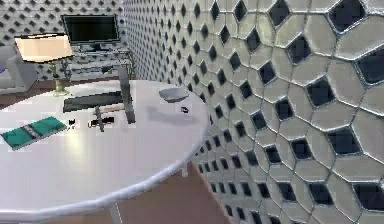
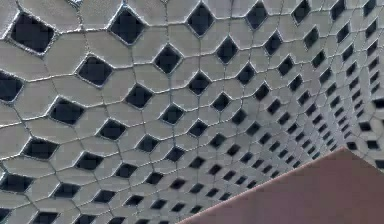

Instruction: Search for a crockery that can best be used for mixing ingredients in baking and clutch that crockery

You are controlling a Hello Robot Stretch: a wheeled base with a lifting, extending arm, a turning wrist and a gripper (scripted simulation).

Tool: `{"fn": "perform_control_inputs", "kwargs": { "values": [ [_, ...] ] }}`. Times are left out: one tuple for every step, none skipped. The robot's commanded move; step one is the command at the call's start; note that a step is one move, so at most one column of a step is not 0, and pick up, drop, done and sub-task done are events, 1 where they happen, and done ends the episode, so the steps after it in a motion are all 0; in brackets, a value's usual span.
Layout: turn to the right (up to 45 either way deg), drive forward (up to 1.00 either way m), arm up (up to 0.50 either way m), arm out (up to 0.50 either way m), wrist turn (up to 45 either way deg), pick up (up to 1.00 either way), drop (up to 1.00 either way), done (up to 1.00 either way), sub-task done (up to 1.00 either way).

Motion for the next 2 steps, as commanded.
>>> {"fn": "perform_control_inputs", "kwargs": {
  "values": [
    [12.0, 0.00, 0.00, 0.00, 0.0, 0.00, 0.00, 0.00, 0.00],
    [0.0, 0.60, 0.00, 0.00, 0.0, 0.00, 0.00, 0.00, 0.00]
  ]
}}
